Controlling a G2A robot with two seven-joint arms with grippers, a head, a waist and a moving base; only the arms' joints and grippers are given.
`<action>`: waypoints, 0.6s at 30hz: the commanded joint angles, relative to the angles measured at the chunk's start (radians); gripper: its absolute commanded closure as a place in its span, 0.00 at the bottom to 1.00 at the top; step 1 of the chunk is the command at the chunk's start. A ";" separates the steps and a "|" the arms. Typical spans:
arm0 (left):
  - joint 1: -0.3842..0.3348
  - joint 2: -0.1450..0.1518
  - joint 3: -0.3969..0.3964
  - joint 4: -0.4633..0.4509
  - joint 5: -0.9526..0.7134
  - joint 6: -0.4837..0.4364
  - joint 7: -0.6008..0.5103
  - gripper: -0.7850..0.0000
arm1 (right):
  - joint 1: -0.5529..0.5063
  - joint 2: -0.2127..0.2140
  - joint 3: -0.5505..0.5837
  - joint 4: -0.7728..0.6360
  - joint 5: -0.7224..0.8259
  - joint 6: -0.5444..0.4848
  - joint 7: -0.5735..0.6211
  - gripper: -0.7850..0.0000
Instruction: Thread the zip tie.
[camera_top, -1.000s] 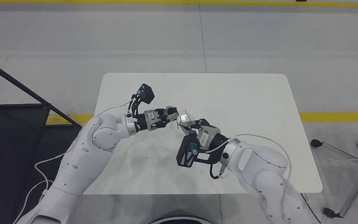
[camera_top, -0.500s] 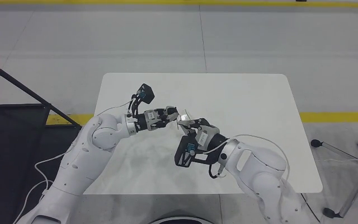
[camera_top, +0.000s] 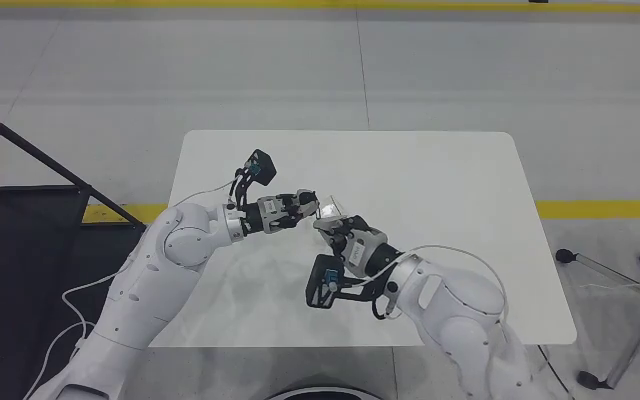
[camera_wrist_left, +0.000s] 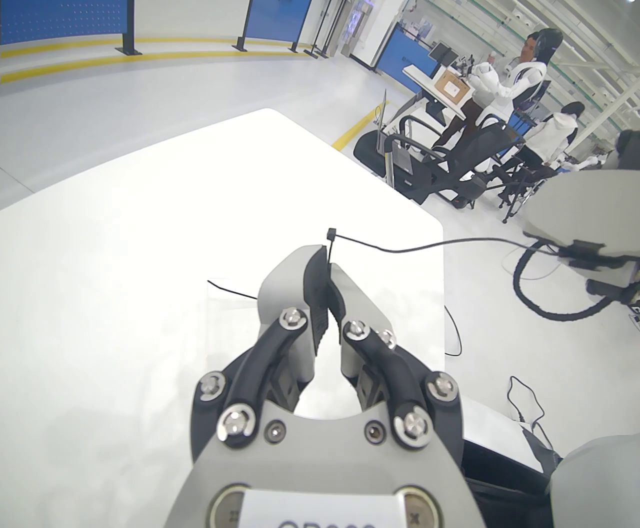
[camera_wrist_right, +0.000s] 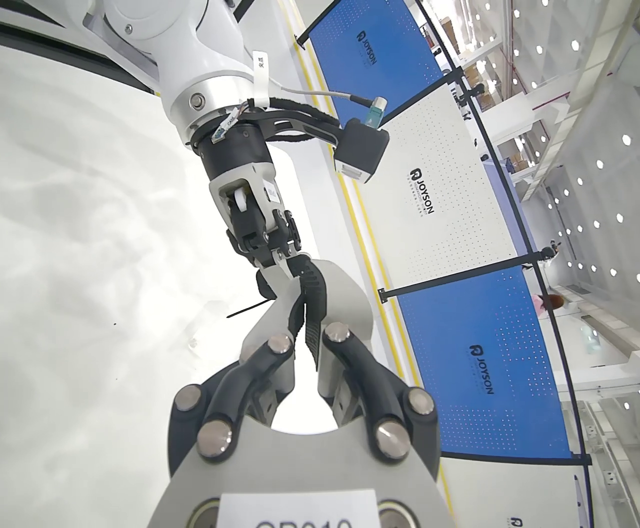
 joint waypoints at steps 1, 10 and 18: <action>0.000 0.000 0.000 0.000 0.000 0.000 0.000 1.00 | 0.000 0.000 -0.004 -0.001 -0.018 0.004 -0.002 1.00; 0.013 0.000 0.000 -0.015 0.010 0.019 0.014 1.00 | -0.007 0.000 -0.021 -0.003 -0.074 0.029 0.003 1.00; 0.022 0.002 -0.001 -0.030 0.022 0.022 0.008 1.00 | -0.015 -0.004 -0.027 -0.006 -0.098 0.067 0.016 1.00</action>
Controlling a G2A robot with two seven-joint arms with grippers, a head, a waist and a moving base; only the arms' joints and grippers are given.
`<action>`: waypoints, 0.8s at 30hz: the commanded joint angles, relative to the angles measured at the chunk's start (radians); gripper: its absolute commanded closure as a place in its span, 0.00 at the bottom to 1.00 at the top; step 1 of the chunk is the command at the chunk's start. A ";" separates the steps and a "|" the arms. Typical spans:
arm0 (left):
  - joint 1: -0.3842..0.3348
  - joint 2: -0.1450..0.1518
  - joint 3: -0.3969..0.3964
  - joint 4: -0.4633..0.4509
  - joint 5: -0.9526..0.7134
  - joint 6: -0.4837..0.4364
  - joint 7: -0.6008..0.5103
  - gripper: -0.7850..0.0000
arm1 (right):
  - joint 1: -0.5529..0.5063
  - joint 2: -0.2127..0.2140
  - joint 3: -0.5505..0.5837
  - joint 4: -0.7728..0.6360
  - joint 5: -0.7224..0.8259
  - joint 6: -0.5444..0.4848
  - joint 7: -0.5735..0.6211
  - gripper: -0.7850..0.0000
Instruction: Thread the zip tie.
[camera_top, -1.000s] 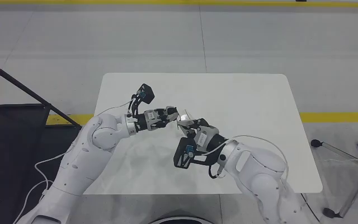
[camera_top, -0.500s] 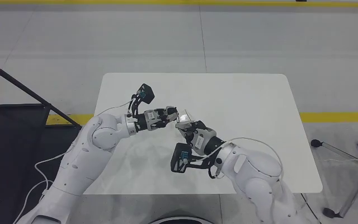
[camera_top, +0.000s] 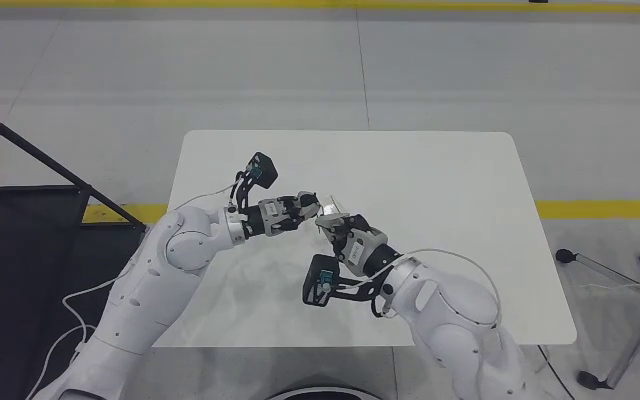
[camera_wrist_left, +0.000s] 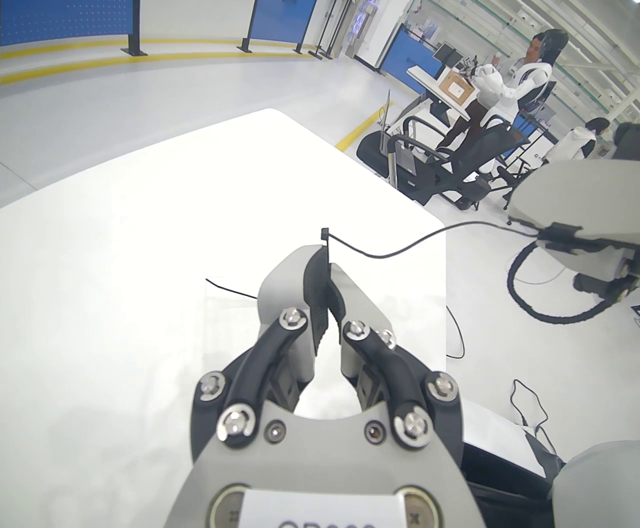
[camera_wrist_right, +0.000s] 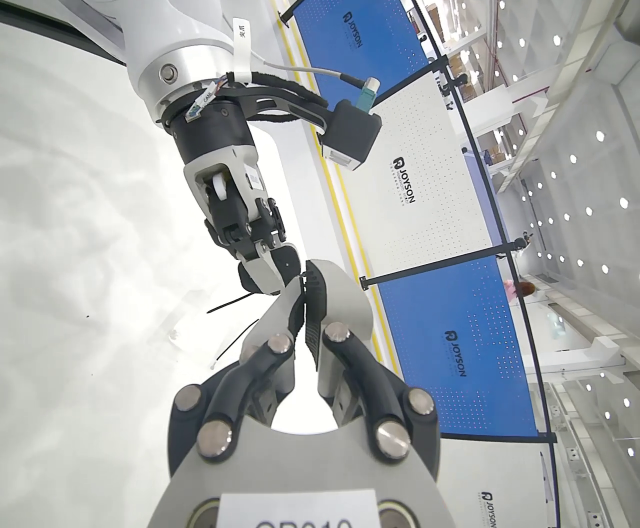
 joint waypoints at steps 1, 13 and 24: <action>-0.001 0.000 0.002 0.000 0.000 -0.002 -0.004 1.00 | -0.002 -0.001 -0.002 0.000 -0.004 0.007 0.001 1.00; -0.006 0.002 0.011 0.000 0.006 -0.008 -0.024 1.00 | -0.015 -0.006 -0.005 -0.003 -0.029 0.056 0.009 1.00; -0.005 0.002 0.014 -0.002 0.009 -0.010 -0.014 1.00 | -0.017 -0.011 -0.009 0.002 -0.042 0.061 0.015 1.00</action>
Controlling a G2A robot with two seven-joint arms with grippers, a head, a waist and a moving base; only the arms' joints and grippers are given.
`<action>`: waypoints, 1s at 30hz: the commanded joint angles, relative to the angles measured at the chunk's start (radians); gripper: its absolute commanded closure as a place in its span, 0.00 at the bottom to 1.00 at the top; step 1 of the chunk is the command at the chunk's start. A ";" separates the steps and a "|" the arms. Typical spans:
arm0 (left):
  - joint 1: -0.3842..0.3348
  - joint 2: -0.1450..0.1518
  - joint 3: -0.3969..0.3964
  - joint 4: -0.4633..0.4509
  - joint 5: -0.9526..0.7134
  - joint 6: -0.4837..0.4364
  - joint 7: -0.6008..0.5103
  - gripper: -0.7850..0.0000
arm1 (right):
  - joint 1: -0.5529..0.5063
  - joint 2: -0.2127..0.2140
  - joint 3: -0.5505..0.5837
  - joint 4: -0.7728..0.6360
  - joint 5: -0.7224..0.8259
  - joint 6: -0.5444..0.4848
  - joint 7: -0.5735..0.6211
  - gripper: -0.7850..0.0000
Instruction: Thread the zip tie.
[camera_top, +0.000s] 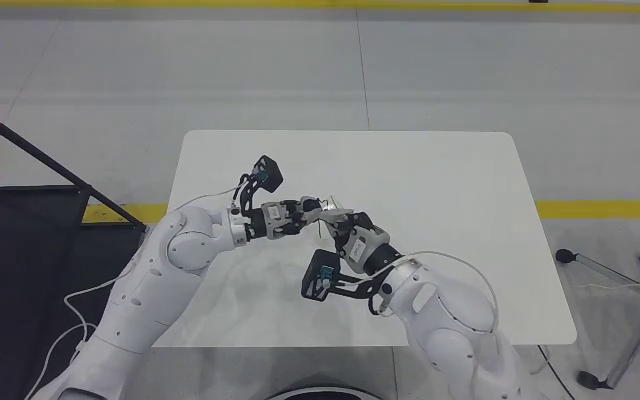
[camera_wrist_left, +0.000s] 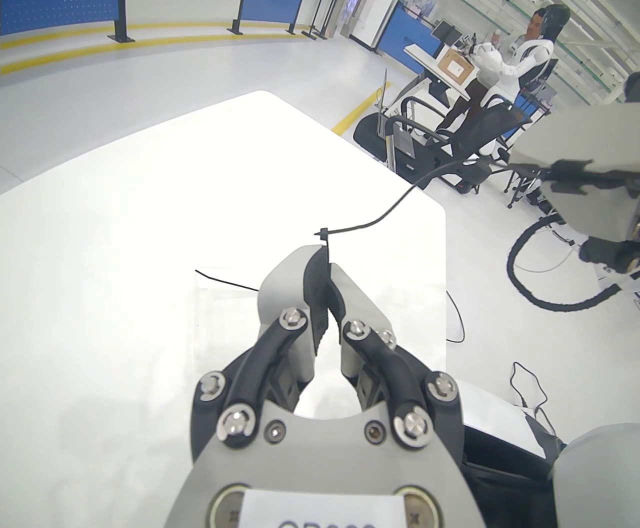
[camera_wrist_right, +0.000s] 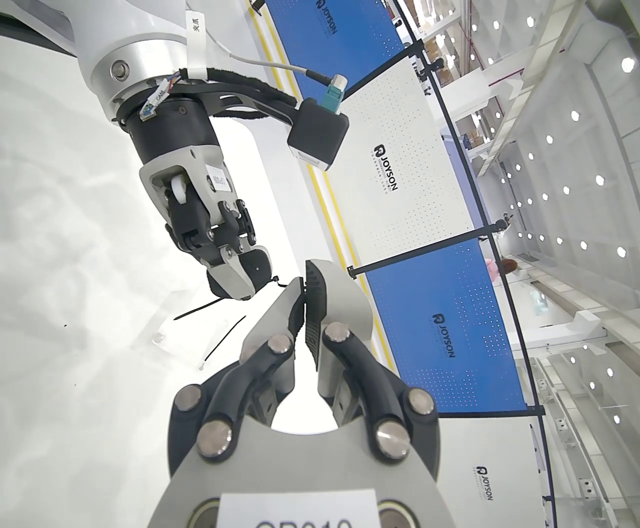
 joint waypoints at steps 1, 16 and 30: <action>0.002 0.000 -0.002 -0.001 0.002 0.001 0.008 1.00 | 0.003 -0.001 -0.002 0.002 -0.001 -0.007 0.002 1.00; 0.011 0.001 -0.011 -0.006 0.007 -0.002 0.049 1.00 | 0.038 -0.007 -0.036 0.020 -0.029 -0.110 0.020 1.00; 0.025 0.002 -0.027 -0.015 0.017 0.002 0.100 1.00 | 0.079 -0.018 -0.067 0.044 -0.022 -0.199 0.066 1.00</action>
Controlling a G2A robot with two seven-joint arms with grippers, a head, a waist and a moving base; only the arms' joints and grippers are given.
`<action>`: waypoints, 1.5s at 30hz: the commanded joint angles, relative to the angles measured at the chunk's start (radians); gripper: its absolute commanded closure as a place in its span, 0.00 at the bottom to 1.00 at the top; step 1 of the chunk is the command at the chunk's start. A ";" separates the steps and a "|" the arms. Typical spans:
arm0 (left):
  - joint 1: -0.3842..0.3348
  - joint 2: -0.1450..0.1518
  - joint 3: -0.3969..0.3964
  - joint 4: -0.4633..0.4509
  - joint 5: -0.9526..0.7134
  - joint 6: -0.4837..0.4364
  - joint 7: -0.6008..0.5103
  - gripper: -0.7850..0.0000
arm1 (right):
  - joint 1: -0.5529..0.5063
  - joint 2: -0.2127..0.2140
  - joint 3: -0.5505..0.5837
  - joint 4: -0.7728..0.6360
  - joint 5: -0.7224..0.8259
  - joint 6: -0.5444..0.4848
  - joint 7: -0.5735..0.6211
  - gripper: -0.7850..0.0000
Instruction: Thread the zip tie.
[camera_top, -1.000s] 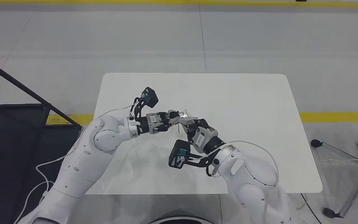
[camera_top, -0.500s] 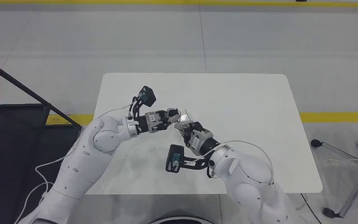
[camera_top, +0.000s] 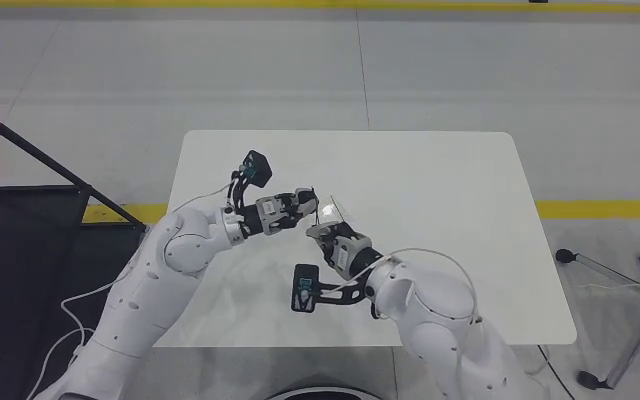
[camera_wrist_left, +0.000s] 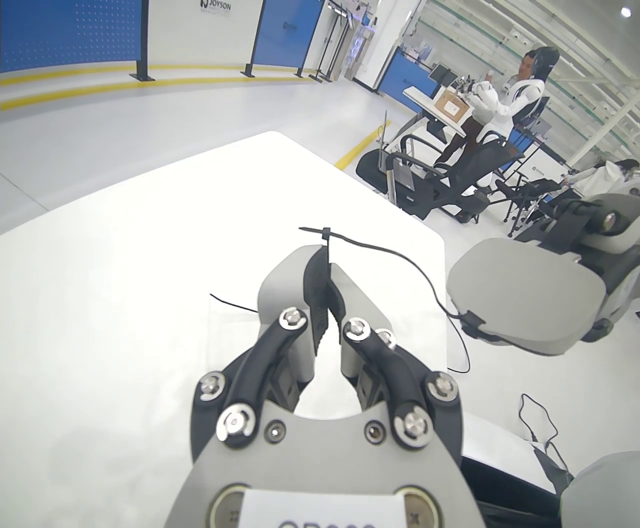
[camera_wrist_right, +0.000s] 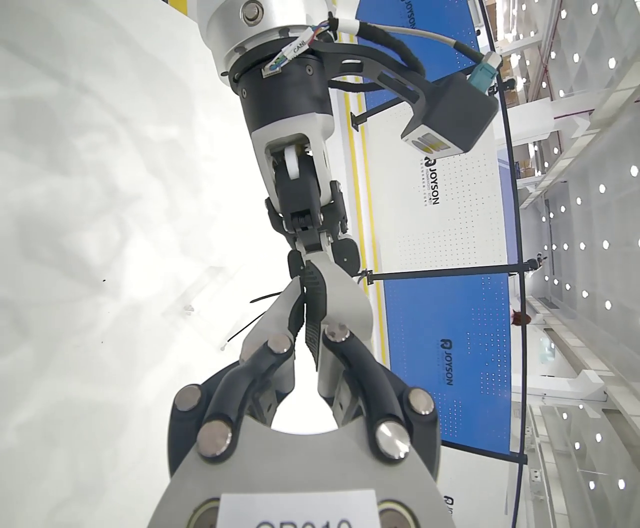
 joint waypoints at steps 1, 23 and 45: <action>0.000 0.000 0.000 -0.001 0.003 0.000 -0.002 1.00 | 0.002 -0.001 0.000 0.001 0.003 -0.001 0.003 1.00; 0.025 -0.002 -0.028 -0.019 0.085 0.016 0.134 1.00 | -0.041 -0.018 0.095 -0.015 0.204 0.131 0.038 0.00; 0.059 -0.008 -0.052 -0.045 0.127 0.049 0.275 1.00 | -0.132 -0.021 0.275 0.043 0.721 0.228 0.100 0.00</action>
